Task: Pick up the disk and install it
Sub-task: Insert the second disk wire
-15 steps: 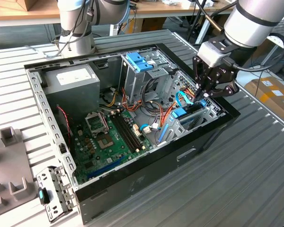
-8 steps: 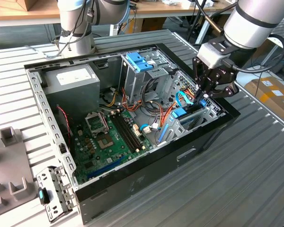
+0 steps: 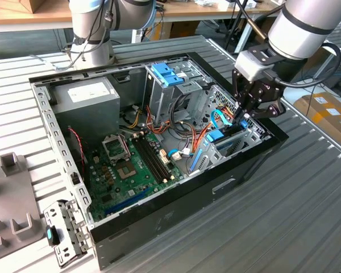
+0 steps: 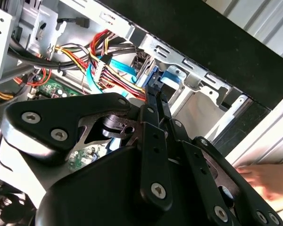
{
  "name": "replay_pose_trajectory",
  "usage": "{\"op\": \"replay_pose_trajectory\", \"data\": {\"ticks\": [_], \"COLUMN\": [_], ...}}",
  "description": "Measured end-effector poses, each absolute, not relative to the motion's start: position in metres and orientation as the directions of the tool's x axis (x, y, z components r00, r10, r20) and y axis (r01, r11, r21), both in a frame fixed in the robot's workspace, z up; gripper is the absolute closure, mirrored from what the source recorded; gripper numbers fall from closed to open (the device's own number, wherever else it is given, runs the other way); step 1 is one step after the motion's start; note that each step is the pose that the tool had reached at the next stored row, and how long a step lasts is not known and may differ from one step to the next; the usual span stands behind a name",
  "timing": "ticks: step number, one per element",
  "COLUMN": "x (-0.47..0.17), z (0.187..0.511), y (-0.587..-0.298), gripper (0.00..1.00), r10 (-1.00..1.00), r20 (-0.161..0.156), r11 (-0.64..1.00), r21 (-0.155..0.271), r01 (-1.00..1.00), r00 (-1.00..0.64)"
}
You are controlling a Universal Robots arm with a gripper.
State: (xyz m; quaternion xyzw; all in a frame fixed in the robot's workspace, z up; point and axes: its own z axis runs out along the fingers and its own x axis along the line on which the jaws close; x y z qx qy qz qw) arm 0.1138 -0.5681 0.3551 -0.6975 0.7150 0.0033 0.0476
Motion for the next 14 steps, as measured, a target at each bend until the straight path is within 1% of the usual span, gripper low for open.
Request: {"op": "replay_pose_trajectory", "data": {"ticks": [7,14], "x": [0.1112,0.1112], "z": [0.3542,0.3503], "y": [-0.5681,-0.569], "gripper": [0.84,0.84], "r10": [-0.996,-0.996], "r20": [-0.081,-0.083], "r11": [0.031,0.034], "r21": [-0.062,-0.062], "r01": [-0.998,-0.998], "r00": [-0.026,-0.029]}}
